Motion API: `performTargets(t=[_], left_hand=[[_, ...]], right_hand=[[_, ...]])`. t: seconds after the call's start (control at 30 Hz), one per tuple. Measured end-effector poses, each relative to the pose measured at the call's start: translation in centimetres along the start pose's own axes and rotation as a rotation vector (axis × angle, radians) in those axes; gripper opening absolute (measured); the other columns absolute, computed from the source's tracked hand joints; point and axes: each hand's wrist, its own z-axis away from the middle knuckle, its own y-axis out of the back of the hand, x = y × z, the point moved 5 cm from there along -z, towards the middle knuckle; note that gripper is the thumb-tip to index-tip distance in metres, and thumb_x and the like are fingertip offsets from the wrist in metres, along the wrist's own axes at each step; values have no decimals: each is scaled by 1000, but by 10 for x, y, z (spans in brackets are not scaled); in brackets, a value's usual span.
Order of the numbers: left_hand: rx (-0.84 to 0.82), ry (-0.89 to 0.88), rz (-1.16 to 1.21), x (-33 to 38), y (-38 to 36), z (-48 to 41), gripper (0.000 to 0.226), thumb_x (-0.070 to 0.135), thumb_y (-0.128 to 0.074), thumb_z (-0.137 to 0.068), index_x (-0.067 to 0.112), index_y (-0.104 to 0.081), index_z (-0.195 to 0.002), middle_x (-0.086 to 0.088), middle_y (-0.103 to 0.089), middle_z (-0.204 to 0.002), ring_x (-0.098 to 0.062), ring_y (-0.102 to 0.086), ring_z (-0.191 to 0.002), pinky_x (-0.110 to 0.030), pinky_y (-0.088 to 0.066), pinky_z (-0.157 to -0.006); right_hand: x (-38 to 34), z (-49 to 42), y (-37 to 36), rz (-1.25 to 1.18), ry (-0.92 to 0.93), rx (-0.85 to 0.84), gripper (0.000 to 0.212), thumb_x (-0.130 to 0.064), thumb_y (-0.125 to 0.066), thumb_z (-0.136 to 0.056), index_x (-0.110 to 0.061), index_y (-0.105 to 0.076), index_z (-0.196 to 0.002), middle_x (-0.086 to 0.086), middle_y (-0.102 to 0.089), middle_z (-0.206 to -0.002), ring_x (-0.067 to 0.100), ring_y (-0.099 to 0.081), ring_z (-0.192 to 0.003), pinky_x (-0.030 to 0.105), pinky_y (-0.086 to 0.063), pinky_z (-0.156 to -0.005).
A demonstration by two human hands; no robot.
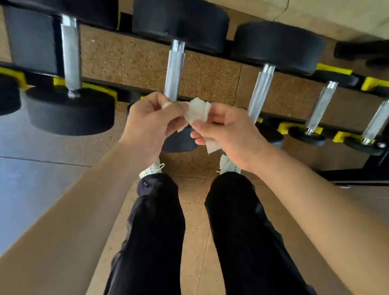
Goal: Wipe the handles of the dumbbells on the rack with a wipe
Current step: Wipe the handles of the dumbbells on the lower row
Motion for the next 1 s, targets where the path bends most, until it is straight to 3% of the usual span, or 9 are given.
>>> performTargets(t=[0.07, 0.2, 0.33, 0.43, 0.5, 0.67, 0.83, 0.93, 1.0], left_hand=[[-3, -21, -29, 3, 4, 2, 32, -2, -72, -88, 14, -48, -73, -16, -57, -86, -29, -66, -87, -31, -62, -80], [161, -302, -724, 7, 17, -4, 22, 21, -75, -87, 16, -55, -79, 2, -56, -74, -8, -51, -68, -26, -45, -64], [117, -400, -989, -1, 18, -13, 16, 45, -66, -85, 31, -65, -92, 12, -62, -100, -16, -50, -104, -35, -39, -90], [144, -394, -1167, -12, 25, -14, 22, 37, -65, -89, 43, -67, -111, 13, -55, -124, -22, -37, -119, -35, -23, -95], [191, -392, -1220, -22, 35, -15, 28, 34, -65, -90, 40, -68, -118, 10, -53, -130, -24, -36, -124, -39, -25, -99], [235, -469, -1211, -32, 48, -16, 26, 40, -71, -88, 34, -74, -112, 9, -60, -126, -22, -41, -117, -43, -36, -102], [256, -501, -1181, -34, 47, -16, 33, 50, -60, -81, 33, -76, -105, 11, -62, -116, -23, -44, -112, -49, -40, -99], [251, -526, -1137, -36, 48, -17, 32, 51, -61, -81, 34, -76, -103, 15, -59, -114, -20, -44, -112, -51, -39, -101], [257, -556, -1108, -35, 49, -18, 29, 49, -63, -81, 34, -76, -101, 19, -56, -111, -14, -41, -111, -50, -38, -101]], right_hand=[[-3, -5, -11, -192, -54, 57, 18, -5, -64, -94, -1, -68, -111, 16, -70, -105, 22, -68, -92, 34, -57, -87], [-9, -18, -24, -438, -160, 49, 13, -10, -60, -98, -7, -69, -107, 11, -73, -111, 19, -70, -104, 31, -56, -93], [-7, -43, -25, -262, -140, 202, 13, -2, -66, -92, -4, -71, -104, 14, -74, -104, 19, -72, -89, 24, -58, -73], [-5, -74, -2, -110, -83, 477, 11, 1, -72, -86, 2, -73, -97, 16, -74, -99, 20, -74, -85, 26, -60, -72], [-4, -95, 8, 24, -43, 597, 9, -2, -74, -84, -3, -75, -93, 10, -75, -93, 17, -75, -83, 31, -63, -75], [5, -130, -14, 356, 69, 642, 5, -23, -76, -83, -19, -79, -83, -2, -75, -79, 16, -73, -79, 38, -63, -71], [40, -121, -11, 637, -3, 429, 10, -18, -77, -83, -17, -81, -93, -1, -76, -87, 13, -69, -80, 16, -49, -60], [22, -110, -8, 722, 194, 382, 13, -11, -74, -83, -15, -81, -95, -2, -77, -89, 14, -71, -83, 29, -58, -78], [0, -106, -11, 738, 404, 445, 18, -7, -69, -84, -14, -80, -98, -1, -77, -91, 14, -72, -83, 34, -59, -78]])
